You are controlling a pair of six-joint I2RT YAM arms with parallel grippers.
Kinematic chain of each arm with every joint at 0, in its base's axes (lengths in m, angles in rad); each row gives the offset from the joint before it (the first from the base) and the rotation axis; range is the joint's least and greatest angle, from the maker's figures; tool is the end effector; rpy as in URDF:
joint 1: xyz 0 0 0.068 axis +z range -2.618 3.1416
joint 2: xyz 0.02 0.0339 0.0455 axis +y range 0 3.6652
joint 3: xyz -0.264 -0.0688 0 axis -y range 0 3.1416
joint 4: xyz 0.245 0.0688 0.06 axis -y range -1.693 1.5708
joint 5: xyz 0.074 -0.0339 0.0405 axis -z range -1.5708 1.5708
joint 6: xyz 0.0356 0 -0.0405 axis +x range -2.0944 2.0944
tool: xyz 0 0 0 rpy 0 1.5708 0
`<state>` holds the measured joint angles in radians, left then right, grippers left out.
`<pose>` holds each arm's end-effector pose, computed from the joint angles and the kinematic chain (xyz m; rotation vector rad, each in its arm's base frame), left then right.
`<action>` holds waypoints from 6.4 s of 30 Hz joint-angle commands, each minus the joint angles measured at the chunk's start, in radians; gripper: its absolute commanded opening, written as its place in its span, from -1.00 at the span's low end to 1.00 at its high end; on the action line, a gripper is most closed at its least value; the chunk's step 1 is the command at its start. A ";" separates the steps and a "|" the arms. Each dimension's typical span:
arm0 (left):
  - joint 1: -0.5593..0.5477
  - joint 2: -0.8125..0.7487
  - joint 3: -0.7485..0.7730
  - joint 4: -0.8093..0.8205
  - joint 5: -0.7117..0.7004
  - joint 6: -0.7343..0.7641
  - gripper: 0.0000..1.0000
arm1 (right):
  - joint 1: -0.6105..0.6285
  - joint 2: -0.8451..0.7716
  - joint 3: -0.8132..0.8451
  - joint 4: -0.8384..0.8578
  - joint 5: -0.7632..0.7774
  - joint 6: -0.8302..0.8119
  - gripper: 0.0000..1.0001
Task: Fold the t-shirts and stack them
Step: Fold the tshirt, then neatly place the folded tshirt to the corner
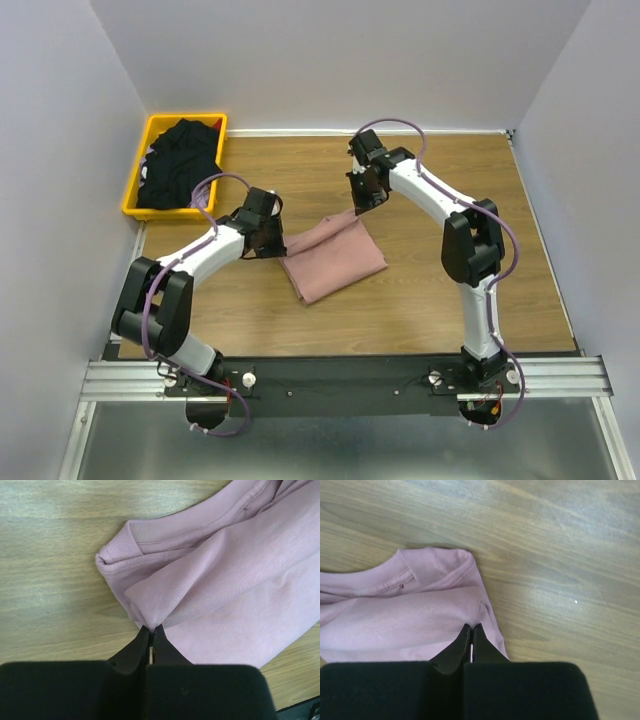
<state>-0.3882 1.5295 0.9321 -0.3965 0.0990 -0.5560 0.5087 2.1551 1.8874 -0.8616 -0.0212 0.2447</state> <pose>0.2811 -0.1187 0.1974 -0.1820 2.6263 -0.4713 0.4054 0.2269 0.2277 -0.3654 2.7031 0.2521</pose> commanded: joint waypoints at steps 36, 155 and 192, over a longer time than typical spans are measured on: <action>0.031 -0.351 -0.288 0.087 -0.091 -0.248 -0.72 | -0.015 -0.173 -0.160 0.254 -0.040 0.005 0.07; 0.127 -0.253 -0.535 0.551 0.159 -0.392 -0.53 | -0.214 -0.417 -1.266 1.452 -0.830 0.733 0.41; 0.101 -0.330 -0.236 0.182 0.018 -0.021 0.29 | 0.040 -0.553 -0.856 0.627 -0.222 0.269 0.47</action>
<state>-0.2584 1.1389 0.6662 -0.1905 0.1112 -0.6380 0.5747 1.6890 1.0840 0.0772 -0.4801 0.7109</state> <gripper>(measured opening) 0.644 0.734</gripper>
